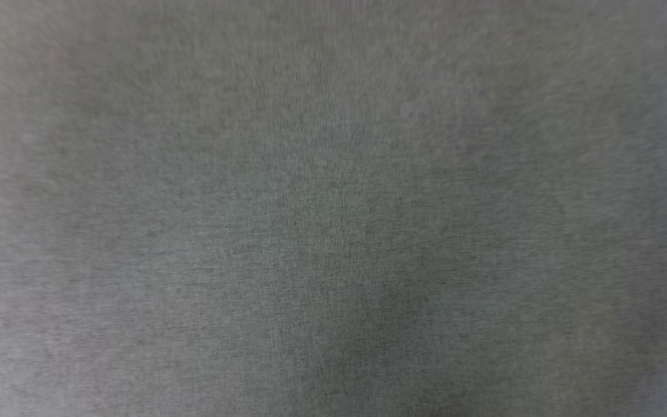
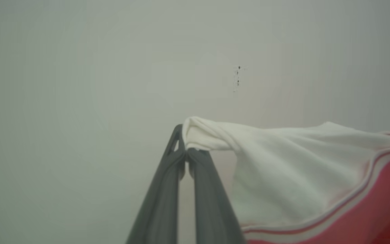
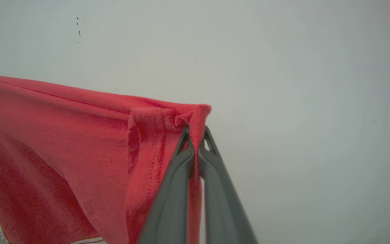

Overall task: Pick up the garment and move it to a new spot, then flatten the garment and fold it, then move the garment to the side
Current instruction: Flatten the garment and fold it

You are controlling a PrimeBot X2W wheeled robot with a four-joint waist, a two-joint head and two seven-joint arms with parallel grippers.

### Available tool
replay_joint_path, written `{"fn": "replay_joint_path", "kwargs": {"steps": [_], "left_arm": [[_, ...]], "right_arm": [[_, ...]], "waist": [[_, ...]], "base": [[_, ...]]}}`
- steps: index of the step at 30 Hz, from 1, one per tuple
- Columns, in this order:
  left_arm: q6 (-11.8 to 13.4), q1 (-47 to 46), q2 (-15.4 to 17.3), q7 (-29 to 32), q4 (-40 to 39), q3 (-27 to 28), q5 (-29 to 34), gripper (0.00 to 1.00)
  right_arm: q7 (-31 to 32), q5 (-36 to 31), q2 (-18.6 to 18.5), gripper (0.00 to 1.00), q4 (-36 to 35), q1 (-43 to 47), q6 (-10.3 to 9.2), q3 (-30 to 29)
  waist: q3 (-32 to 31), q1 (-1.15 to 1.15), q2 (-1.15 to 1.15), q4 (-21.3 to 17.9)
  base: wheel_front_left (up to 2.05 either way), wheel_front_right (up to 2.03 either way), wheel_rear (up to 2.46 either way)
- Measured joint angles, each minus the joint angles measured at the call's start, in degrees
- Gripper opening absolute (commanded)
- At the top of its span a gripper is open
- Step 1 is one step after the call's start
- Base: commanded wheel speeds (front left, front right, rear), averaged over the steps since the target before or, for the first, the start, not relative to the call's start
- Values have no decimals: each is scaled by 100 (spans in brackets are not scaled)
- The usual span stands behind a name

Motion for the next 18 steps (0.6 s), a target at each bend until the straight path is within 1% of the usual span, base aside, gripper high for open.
{"fn": "replay_joint_path", "kwargs": {"steps": [6, 11, 14, 18], "left_arm": [[-114, -211, 24, -82, 358, -40, 3, 0], [-275, -110, -54, -315, 740, -52, -69, 0], [-378, 68, -136, -493, 973, -36, -179, 0], [-524, 638, -248, -750, 1257, -71, -347, 0]], "right_arm": [[-205, 108, 97, 0, 297, -343, 0, 229], [-379, 226, 120, 0, 692, -357, -1, 547], [-490, 367, 119, 0, 914, -296, -1, 801], [-635, 604, 127, 0, 1177, 217, -1, 1224]], "waist": [[724, 0, 0, 4], [1145, 1, 0, 20], [1189, 1, 0, 77], [944, 0, 0, 125]], "base": [[0, 0, 0], [0, 0, 0], [0, 0, 0], [0, 0, 0]]}}
